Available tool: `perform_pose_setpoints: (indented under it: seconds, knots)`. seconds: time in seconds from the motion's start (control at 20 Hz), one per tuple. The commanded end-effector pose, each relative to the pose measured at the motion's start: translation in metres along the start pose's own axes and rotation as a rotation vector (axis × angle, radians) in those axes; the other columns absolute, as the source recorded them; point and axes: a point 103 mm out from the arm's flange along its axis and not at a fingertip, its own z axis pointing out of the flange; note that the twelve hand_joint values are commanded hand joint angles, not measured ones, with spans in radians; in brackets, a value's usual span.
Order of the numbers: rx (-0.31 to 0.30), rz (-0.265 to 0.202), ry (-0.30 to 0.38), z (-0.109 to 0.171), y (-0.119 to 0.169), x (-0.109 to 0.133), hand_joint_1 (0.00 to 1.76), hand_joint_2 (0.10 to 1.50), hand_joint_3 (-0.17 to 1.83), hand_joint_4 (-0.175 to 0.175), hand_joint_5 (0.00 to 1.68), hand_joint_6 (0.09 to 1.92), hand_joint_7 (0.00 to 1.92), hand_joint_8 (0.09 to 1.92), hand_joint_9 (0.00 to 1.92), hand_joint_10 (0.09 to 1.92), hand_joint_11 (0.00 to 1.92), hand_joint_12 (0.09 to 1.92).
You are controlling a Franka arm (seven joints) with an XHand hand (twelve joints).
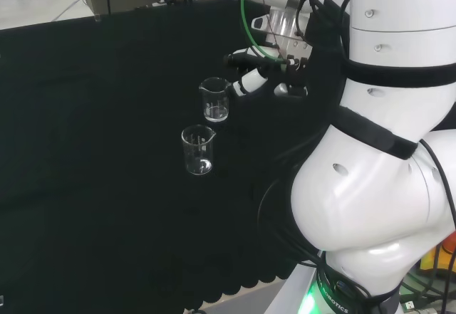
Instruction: Pick up the beaker on the right.
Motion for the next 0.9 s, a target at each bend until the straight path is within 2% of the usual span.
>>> perform_pose_setpoints:
  seconds: [0.05, 0.15, 0.4, 0.9]
  knots:
    - [0.034, -0.024, 0.048, 0.016, 0.012, -0.003, 0.8, 0.61, 0.49, -0.019, 0.3, 0.09, 0.1, 0.58, 0.22, 0.62, 0.0, 1.35]
    - [-0.022, -0.033, 0.082, 0.02, 0.015, -0.005, 0.81, 0.6, 0.5, -0.017, 0.29, 0.09, 0.08, 0.58, 0.2, 0.61, 0.0, 1.32]
    - [-0.07, -0.058, 0.142, 0.027, 0.026, -0.007, 0.84, 0.59, 0.51, -0.019, 0.32, 0.09, 0.12, 0.59, 0.23, 0.63, 0.0, 1.33]
    - [-0.067, -0.11, 0.257, 0.05, 0.045, -0.013, 0.85, 0.59, 0.52, -0.013, 0.33, 0.09, 0.13, 0.59, 0.25, 0.63, 0.0, 1.35]
